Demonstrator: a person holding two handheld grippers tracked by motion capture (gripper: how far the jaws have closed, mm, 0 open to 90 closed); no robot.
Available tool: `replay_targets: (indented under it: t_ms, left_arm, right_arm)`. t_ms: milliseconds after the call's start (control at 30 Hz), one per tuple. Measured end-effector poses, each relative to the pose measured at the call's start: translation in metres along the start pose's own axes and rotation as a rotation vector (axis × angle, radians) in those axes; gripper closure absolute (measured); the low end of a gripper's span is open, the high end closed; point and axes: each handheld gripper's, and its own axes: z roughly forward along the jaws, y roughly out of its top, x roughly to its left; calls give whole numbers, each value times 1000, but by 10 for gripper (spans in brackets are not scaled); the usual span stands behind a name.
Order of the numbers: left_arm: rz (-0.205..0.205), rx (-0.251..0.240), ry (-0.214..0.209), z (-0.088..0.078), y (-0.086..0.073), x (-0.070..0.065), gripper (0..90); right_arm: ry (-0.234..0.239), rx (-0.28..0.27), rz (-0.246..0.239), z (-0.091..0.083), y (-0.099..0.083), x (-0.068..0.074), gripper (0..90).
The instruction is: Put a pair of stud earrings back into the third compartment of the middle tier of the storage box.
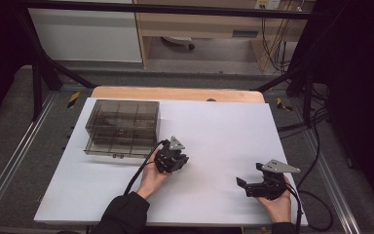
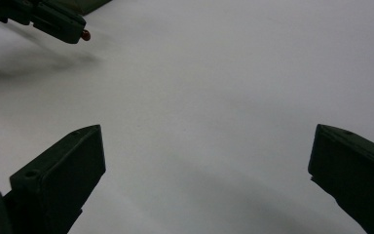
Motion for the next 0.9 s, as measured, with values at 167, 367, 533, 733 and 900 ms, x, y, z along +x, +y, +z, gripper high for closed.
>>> replay_targets:
  t_ms: [167,367,533,733,900]
  left_arm:
    - [-2,-12,-3,-11,-1,0,817]
    - [1,-12,6,-25,-5,1,817]
    - [-8,-7,13,-37,-7,4,817]
    - [-4,-1,18,-49,-9,5,817]
    - [6,-5,17,-59,-9,6,817]
  right_arm:
    - [-1,-2,-2,0,0,0,7]
    - [-2,-4,0,0,0,0,7]
    - [-1,-3,0,0,0,0,7]
    - [-2,-2,-1,0,0,0,7]
    - [-2,-1,-1,0,0,0,7]
